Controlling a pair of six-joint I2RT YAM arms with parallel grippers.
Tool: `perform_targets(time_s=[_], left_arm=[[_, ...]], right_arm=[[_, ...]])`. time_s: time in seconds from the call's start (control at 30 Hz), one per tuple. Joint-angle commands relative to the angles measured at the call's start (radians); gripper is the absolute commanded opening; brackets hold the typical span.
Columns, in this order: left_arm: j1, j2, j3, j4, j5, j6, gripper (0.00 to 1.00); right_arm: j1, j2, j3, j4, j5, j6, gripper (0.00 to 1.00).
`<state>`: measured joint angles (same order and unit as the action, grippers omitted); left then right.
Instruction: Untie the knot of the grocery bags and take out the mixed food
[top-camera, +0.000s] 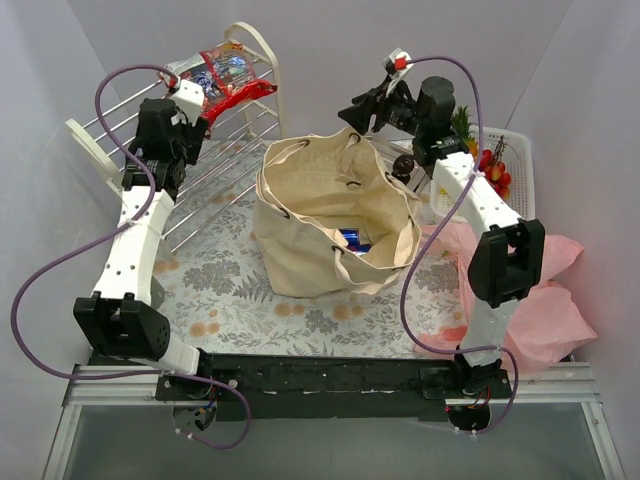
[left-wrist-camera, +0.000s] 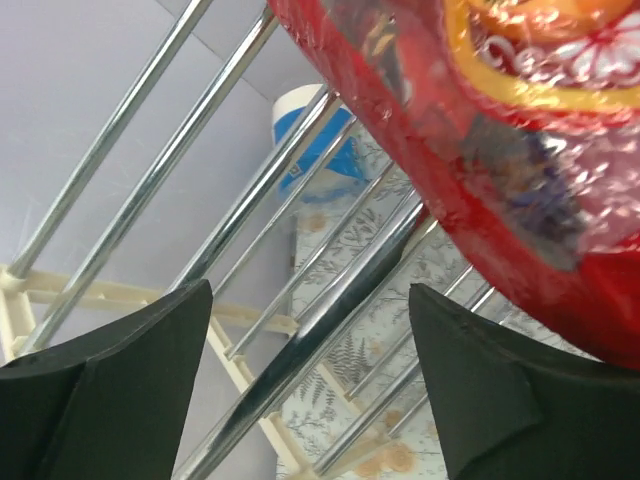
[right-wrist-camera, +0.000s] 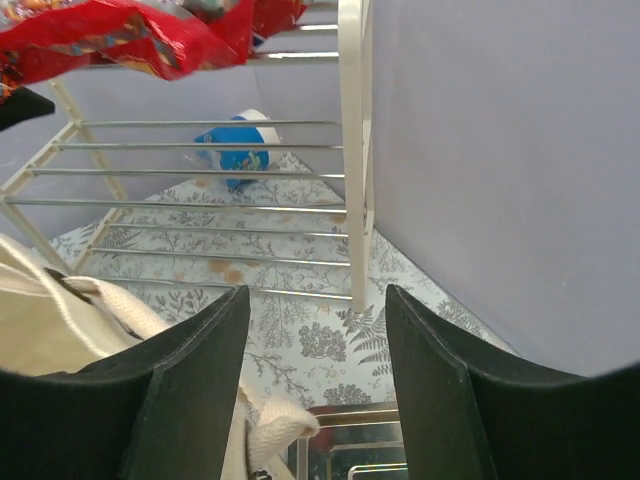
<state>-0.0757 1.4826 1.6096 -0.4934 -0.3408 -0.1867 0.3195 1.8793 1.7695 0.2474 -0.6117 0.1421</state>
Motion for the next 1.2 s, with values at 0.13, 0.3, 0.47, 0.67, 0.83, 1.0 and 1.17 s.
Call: perform_targets(time_s=[0.13, 0.3, 0.47, 0.67, 0.83, 1.0, 1.17], left_arm=[[0.004, -0.125, 0.107, -0.088, 0.246, -0.097, 0.98], [0.002, -0.185, 0.199, -0.088, 0.336, -0.119, 0.98], [0.004, -0.259, 0.200, -0.070, 0.714, -0.128, 0.98], [-0.018, -0.080, 0.353, -0.244, 1.074, -0.240, 0.98], [-0.181, 0.031, 0.400, -0.275, 1.105, -0.264, 0.98], [-0.317, 0.145, 0.437, -0.310, 1.016, -0.232, 0.98], [-0.400, 0.303, 0.507, -0.465, 0.739, -0.178, 0.96]], right_arm=[[-0.019, -0.192, 0.047, -0.020, -0.043, -0.099, 0.68], [-0.007, -0.386, -0.125, -0.114, -0.097, -0.213, 0.68], [0.125, -0.583, -0.342, -0.359, -0.025, -0.513, 0.67], [0.312, -0.701, -0.533, -0.603, 0.183, -0.734, 0.66], [0.390, -0.761, -0.633, -0.700, 0.202, -0.844, 0.65], [0.455, -0.764, -0.665, -0.715, 0.205, -0.871, 0.65], [0.498, -0.790, -0.734, -0.744, 0.205, -0.938, 0.65]])
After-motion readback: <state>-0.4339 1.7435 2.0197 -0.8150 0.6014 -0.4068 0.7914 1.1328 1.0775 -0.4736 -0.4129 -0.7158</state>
